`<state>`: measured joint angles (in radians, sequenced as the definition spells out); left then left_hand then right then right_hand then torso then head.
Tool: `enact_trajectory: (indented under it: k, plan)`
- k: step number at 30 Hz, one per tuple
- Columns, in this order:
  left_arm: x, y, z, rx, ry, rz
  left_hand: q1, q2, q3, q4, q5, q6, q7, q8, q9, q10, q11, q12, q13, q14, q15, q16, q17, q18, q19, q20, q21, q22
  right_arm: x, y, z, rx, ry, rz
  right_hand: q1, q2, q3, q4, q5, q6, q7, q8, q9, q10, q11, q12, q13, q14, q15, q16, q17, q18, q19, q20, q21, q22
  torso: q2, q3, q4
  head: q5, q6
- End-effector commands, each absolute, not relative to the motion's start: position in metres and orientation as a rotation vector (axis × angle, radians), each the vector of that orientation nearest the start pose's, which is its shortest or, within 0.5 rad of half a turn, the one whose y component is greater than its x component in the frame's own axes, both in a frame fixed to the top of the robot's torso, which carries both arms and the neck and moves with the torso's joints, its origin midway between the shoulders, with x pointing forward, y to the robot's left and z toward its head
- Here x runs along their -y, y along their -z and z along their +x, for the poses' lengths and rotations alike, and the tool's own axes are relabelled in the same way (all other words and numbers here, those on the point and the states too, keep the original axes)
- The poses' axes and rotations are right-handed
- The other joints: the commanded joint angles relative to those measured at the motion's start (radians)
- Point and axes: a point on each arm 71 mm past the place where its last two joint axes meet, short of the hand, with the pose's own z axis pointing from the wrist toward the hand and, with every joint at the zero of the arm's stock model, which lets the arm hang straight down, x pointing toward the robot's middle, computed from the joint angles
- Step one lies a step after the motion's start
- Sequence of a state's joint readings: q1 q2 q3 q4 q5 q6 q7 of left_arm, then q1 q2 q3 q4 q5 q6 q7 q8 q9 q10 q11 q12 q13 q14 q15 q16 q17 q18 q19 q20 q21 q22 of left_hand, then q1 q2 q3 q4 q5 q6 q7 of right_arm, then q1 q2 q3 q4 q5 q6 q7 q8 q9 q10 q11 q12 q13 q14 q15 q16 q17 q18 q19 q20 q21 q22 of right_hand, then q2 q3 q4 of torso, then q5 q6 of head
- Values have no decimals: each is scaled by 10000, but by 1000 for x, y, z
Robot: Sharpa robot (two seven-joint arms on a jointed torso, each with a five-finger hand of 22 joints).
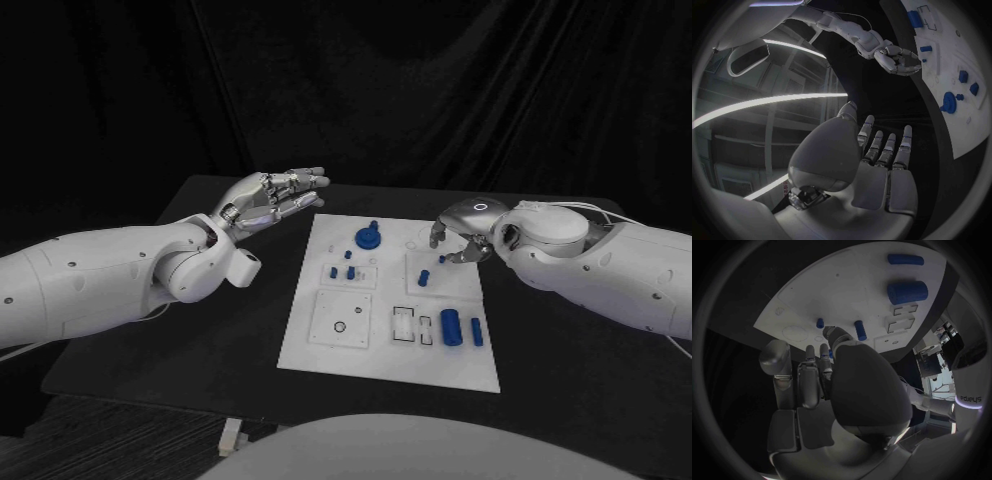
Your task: Assemble the parts on the task board
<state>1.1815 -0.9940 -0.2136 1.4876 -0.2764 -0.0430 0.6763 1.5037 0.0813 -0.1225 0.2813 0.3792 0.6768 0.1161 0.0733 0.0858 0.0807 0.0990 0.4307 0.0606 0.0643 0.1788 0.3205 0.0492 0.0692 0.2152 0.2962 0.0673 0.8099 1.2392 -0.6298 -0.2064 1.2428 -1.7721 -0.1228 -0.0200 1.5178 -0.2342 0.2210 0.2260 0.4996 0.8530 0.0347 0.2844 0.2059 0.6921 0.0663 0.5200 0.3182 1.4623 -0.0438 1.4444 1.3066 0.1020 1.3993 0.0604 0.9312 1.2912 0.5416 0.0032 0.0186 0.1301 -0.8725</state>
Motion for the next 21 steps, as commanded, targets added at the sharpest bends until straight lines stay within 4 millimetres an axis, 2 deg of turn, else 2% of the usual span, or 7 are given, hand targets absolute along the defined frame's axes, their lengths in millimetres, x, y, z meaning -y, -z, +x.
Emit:
enact_trajectory:
  k: [1,3,9,15,21]
  plan:
    - [-276,216,446,-13850,17703,-6536,92,121,-400,31,189,-256,-46,-124,-120,-24,5,160,-113,-66,49,108,-82,-18,33,-28,-15,-15,169,251,510,-18265,-3965,-6832,-392,-42,279,-85,222,153,-6,-110,183,96,-15,75,-117,626,-13,-26,430,143,99,-20,-115,1223,-20,10,-8,0,-1]
    - [-275,217,446,-13893,17730,-6550,167,135,-403,25,263,-278,-52,-124,-123,-47,-2,178,-114,-9,109,249,-66,-21,110,-28,9,49,170,252,511,-18340,-3886,-6811,-460,-58,270,-78,228,184,1,-104,220,87,-17,91,-112,620,-13,-38,414,151,84,-19,-168,1212,-9,-2,11,-20,-1]
    - [-275,218,447,-13958,17774,-6571,269,159,-404,14,376,-302,-61,-124,-127,-61,10,244,-110,55,188,380,-57,-20,221,-30,38,131,172,255,512,-18422,-3784,-6749,-528,-37,281,-70,252,213,37,-102,265,75,-1,113,-104,618,-9,-40,416,154,77,-17,-196,1207,-8,-7,23,-26,-1]
    - [-275,218,448,-14025,17805,-6592,303,187,-398,20,443,-309,-58,-124,-129,-57,25,283,-107,39,201,339,-67,-23,226,-30,33,59,172,261,513,-18436,-3814,-6723,-575,8,467,-170,718,298,116,-120,426,130,18,227,-70,623,0,-34,435,153,82,-6,-217,1213,-22,-11,18,-42,-1]
    - [-275,220,448,-14131,17824,-6636,348,223,-385,21,503,-308,-43,-122,-129,-57,45,310,-107,59,233,411,-61,-27,244,-31,31,52,172,266,513,-18512,-3822,-6728,-576,30,628,-257,926,406,144,-91,553,207,8,296,-58,630,-7,-22,458,150,98,-14,-190,1228,-36,-10,12,-57,-1]
